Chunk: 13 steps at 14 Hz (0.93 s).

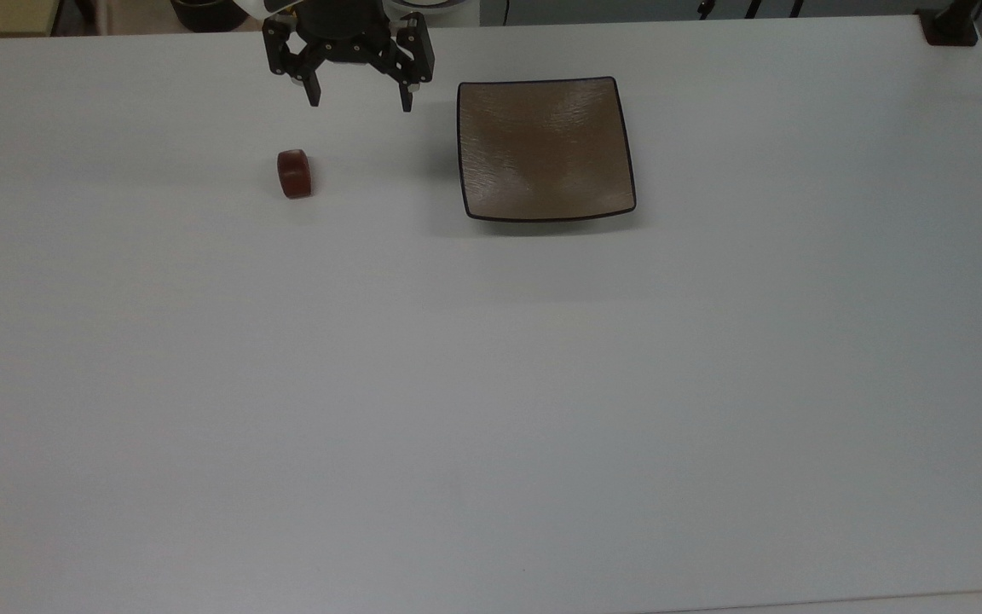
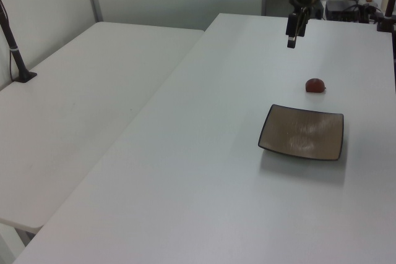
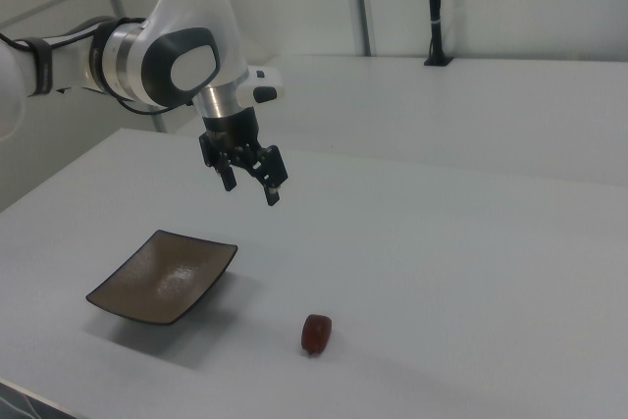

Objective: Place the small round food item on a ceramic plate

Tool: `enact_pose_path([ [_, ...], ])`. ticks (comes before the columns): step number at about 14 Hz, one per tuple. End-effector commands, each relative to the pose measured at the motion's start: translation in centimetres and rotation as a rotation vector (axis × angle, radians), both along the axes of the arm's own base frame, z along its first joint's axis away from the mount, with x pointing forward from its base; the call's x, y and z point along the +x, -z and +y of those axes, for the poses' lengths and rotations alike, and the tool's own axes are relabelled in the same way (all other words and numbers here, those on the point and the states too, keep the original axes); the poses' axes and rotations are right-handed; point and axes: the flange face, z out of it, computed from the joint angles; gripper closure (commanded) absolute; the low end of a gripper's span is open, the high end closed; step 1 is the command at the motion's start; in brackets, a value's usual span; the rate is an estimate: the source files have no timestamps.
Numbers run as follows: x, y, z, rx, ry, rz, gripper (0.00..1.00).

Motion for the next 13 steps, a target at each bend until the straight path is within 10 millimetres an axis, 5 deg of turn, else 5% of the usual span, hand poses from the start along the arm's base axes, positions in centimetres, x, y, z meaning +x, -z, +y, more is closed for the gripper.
enact_pose_path([
  [1, -0.1, 0.2, 0.0, 0.005, -0.023, -0.016, 0.0],
  [13, -1.2, 0.3, -0.4, 0.002, -0.029, -0.05, 0.0],
])
